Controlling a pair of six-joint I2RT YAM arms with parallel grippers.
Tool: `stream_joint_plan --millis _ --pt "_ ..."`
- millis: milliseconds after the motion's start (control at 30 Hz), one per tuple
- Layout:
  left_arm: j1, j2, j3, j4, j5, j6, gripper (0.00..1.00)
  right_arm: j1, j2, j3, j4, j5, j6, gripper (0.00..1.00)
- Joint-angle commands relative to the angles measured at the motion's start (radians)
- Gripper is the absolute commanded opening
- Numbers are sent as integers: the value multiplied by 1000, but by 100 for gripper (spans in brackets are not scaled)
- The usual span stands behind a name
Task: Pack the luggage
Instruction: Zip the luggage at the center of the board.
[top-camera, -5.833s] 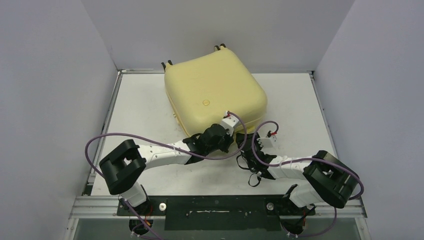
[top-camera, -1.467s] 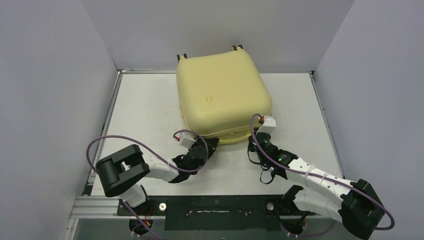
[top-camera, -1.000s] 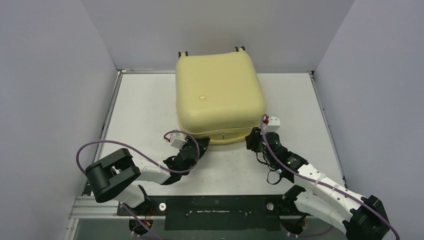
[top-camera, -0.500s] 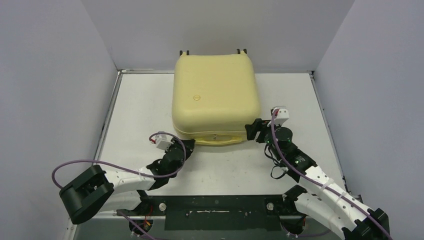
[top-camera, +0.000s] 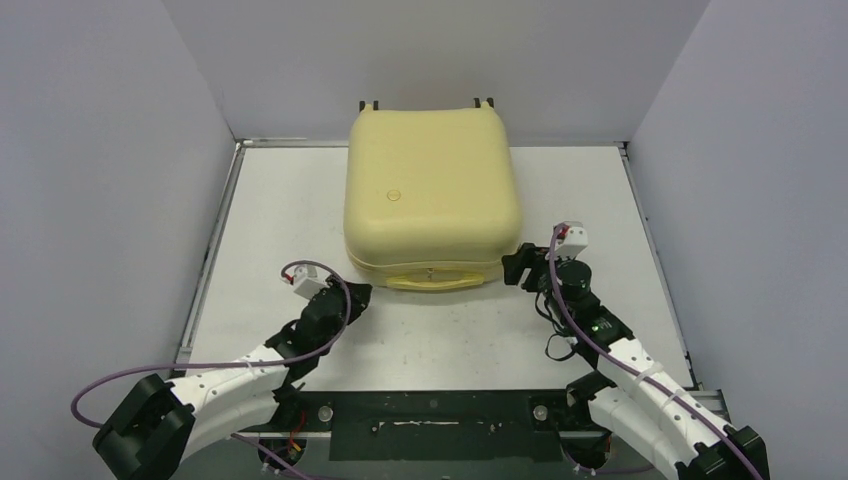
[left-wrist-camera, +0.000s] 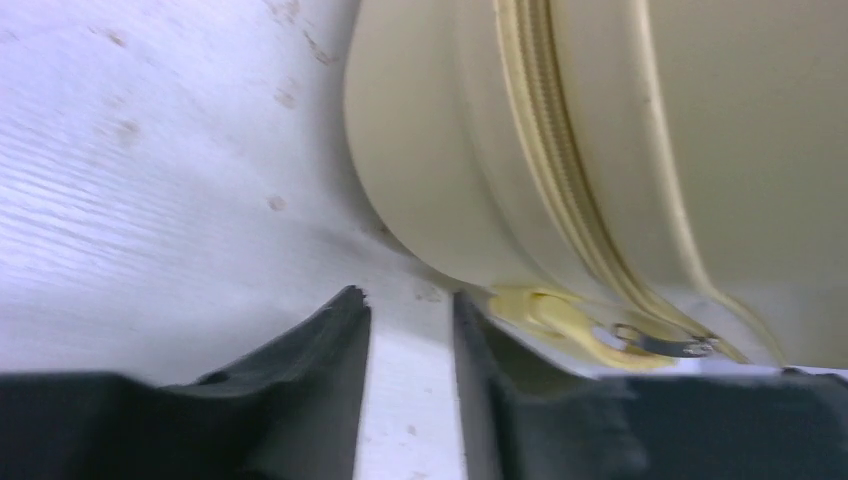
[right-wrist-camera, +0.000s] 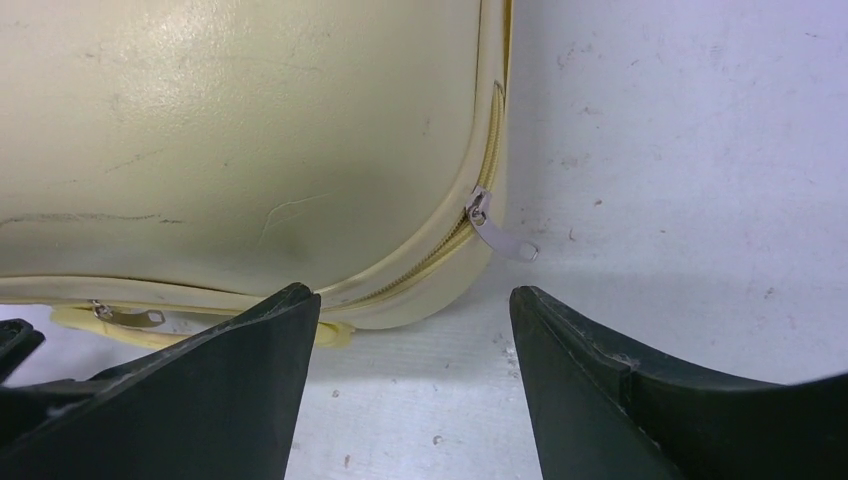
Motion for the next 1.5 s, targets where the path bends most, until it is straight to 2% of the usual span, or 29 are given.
stream_joint_plan --millis 0,67,100,133,300,467,600,633,767,867,1000,1167,1467 --pt "4 -72 53 -56 131 54 50 -8 -15 -27 130 40 89 72" --pt "4 -109 59 -86 155 54 69 -15 31 -35 191 -14 99 75" --pt "4 -127 58 -90 163 54 88 -16 76 -20 207 -41 95 77" --pt "3 -141 57 -92 172 53 96 -16 123 -5 217 -58 92 78" --pt "2 -203 34 -77 179 20 97 22 287 49 267 -159 69 82" --pt "3 -283 -64 24 167 -48 97 167 393 127 244 -92 31 83" --pt "5 -382 -211 122 151 -172 97 225 476 163 281 -74 55 83" --pt "6 -399 -227 122 148 -193 97 249 505 173 285 -72 60 83" --pt "5 -412 -168 -50 140 -182 97 307 588 202 309 -15 107 81" --pt "5 -360 -98 -89 148 -141 97 357 642 205 364 0 154 81" --pt "3 -213 -12 -100 166 -83 97 414 722 241 434 -22 188 80" --pt "-6 -59 65 -48 142 -56 97 459 772 284 490 -60 197 80" --pt "8 132 227 -29 38 -34 97 474 552 230 261 41 147 81"
